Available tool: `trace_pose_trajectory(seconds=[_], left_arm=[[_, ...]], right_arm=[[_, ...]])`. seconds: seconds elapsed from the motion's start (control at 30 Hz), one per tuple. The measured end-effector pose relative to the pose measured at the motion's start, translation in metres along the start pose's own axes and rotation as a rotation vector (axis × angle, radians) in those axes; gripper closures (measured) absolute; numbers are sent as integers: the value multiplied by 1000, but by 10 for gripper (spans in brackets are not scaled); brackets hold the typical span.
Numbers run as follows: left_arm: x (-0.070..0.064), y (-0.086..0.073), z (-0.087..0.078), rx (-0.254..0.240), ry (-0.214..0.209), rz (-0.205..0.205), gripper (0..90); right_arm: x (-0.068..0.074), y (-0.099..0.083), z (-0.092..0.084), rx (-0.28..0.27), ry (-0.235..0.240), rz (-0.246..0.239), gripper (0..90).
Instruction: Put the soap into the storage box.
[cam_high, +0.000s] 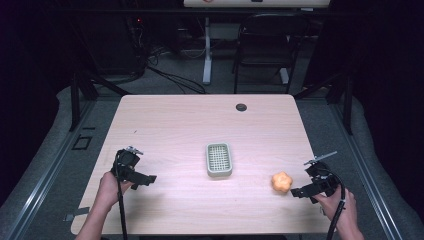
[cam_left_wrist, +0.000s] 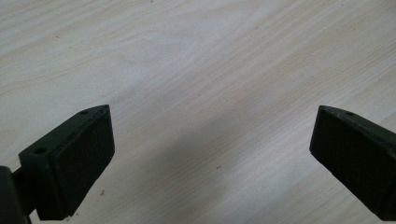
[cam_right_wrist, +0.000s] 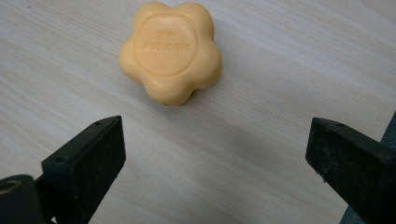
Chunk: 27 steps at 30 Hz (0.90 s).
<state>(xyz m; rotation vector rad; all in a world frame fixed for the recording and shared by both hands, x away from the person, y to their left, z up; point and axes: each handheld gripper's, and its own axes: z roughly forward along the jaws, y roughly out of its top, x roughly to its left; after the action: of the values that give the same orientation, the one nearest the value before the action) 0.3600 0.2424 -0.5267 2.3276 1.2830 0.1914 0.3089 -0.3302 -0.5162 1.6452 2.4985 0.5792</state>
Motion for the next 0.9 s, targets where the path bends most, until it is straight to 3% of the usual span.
trace_pose_trajectory(seconds=[0.07,0.27,0.43,0.77,0.83,0.9], left_arm=[[0,0,0,-2,-1,-1,0],[0,-1,0,-1,-3,0,0],[0,-1,-1,-6,-1,-4,0],[-1,0,0,-2,-2,5,0],[-2,1,0,3,-5,12,0],[-2,1,1,1,-4,11,0]], right_arm=[[0,0,0,12,-17,-10,44],[1,0,2,3,-7,3,44],[3,6,0,17,-16,-29,44],[11,13,3,8,20,-35,19],[14,16,5,44,2,-57,4],[17,17,8,37,26,-53,2]])
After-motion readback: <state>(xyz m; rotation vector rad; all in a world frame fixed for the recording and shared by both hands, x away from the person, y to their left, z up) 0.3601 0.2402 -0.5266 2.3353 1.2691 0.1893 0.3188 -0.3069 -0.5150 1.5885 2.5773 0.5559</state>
